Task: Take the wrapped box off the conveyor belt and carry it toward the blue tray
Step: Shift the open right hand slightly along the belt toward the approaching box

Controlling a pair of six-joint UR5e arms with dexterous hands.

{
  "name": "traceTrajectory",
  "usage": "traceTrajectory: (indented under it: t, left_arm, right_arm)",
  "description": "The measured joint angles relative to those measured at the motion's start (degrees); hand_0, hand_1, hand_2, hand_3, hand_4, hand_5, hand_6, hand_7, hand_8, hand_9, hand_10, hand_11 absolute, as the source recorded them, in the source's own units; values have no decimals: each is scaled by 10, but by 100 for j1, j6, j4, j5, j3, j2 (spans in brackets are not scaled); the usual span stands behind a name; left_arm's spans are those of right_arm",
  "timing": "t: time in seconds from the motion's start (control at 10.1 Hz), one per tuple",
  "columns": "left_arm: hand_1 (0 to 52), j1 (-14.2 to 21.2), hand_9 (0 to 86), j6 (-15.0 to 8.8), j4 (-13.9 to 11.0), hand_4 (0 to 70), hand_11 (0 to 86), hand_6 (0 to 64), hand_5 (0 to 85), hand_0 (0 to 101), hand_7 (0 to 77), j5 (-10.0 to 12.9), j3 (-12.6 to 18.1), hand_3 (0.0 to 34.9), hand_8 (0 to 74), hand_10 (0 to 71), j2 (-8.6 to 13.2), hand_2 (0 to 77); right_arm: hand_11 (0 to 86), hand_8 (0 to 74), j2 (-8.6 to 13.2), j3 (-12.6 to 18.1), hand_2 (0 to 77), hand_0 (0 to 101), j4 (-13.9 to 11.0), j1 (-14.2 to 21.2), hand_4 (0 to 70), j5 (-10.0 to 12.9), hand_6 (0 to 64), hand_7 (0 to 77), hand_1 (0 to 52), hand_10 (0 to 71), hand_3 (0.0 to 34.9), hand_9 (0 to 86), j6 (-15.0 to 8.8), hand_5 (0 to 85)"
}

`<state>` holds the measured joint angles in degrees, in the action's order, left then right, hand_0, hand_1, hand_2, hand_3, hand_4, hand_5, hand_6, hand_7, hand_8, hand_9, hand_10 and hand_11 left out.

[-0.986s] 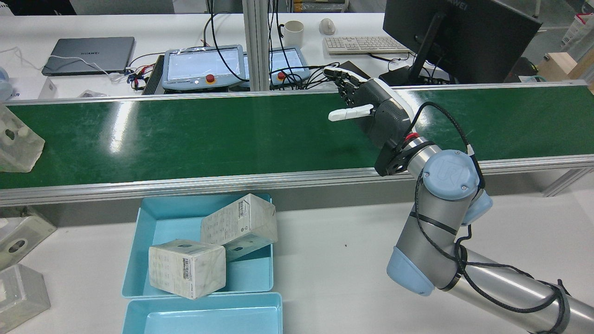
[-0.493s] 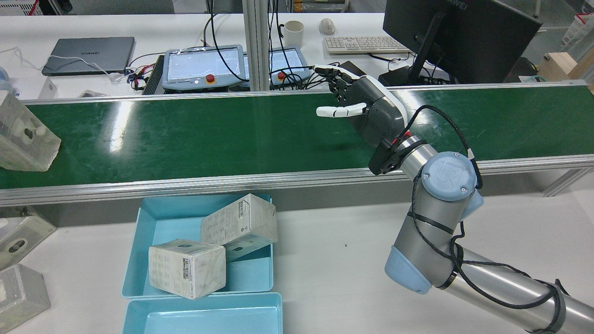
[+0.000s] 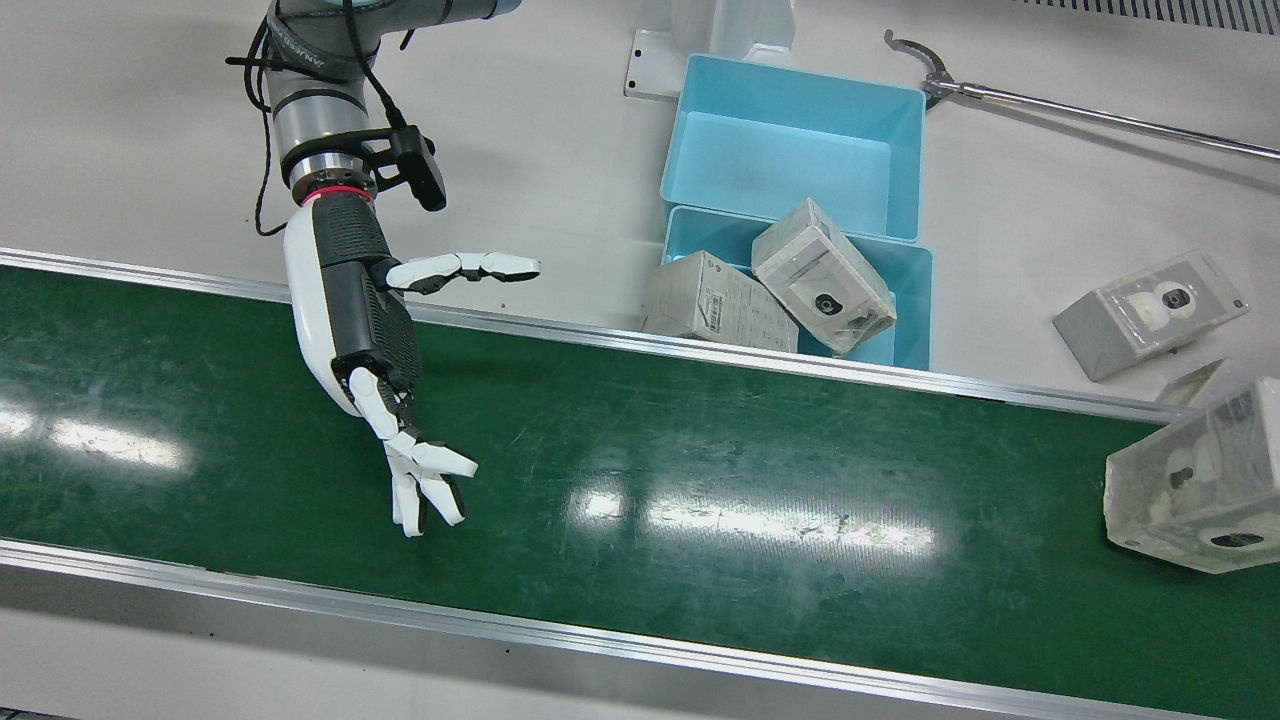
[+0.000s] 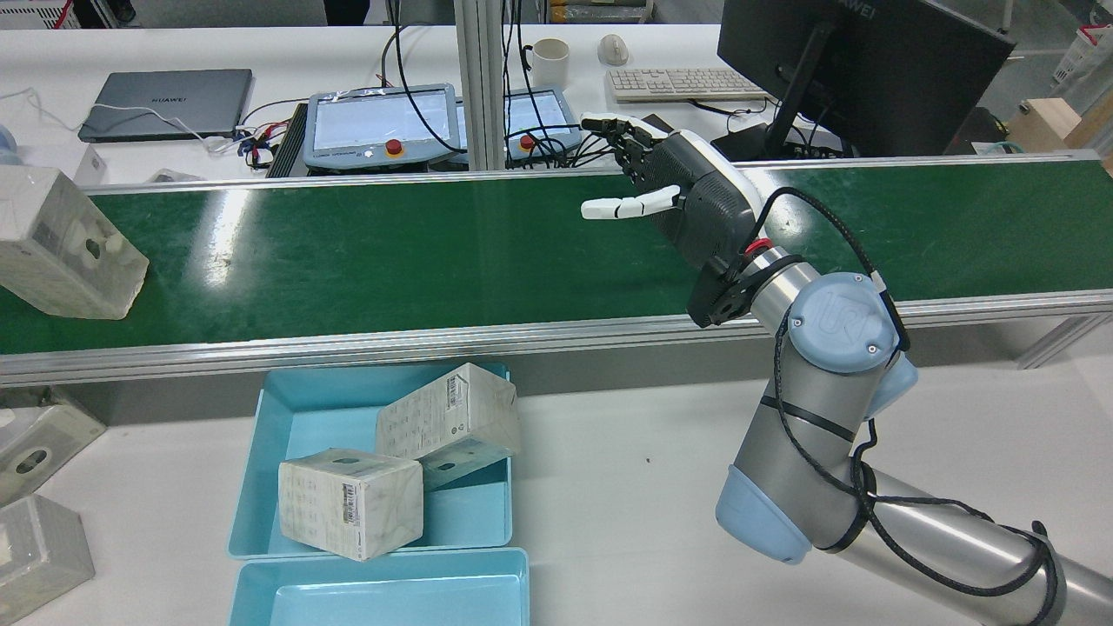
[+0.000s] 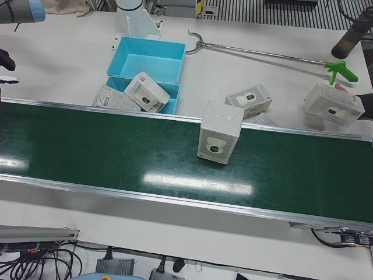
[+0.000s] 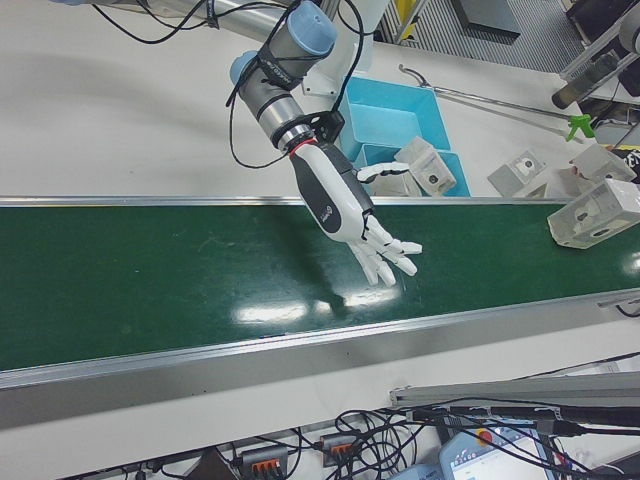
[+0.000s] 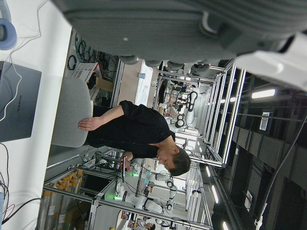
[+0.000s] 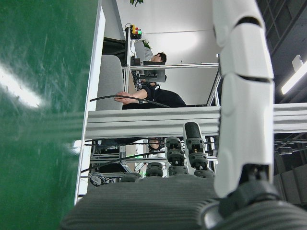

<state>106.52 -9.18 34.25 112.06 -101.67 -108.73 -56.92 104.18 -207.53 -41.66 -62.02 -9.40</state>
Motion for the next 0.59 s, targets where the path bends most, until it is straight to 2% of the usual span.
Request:
traceTrajectory:
  t: [0.1, 0.2, 0.59]
  left_arm:
    - [0, 0, 0, 0, 0, 0, 5, 5, 11, 0, 5, 0, 0, 0, 5, 5, 0, 5]
    - [0, 0, 5, 0, 0, 0, 5, 5, 11, 0, 5, 0, 0, 0, 5, 5, 0, 5]
    - [0, 0, 0, 0, 0, 0, 5, 5, 11, 0, 0, 0, 0, 0, 5, 5, 0, 5]
  right_arm:
    - [5, 11, 12, -33, 136, 487, 26, 31, 87, 3, 38, 38, 169, 0, 0, 44, -5, 240]
    - [5, 11, 21, -57, 120, 485, 90, 47, 76, 5, 38, 38, 147, 0, 0, 44, -10, 229]
    - [5, 0, 31, -65, 120, 480, 234, 61, 71, 5, 33, 38, 147, 0, 0, 44, -5, 218]
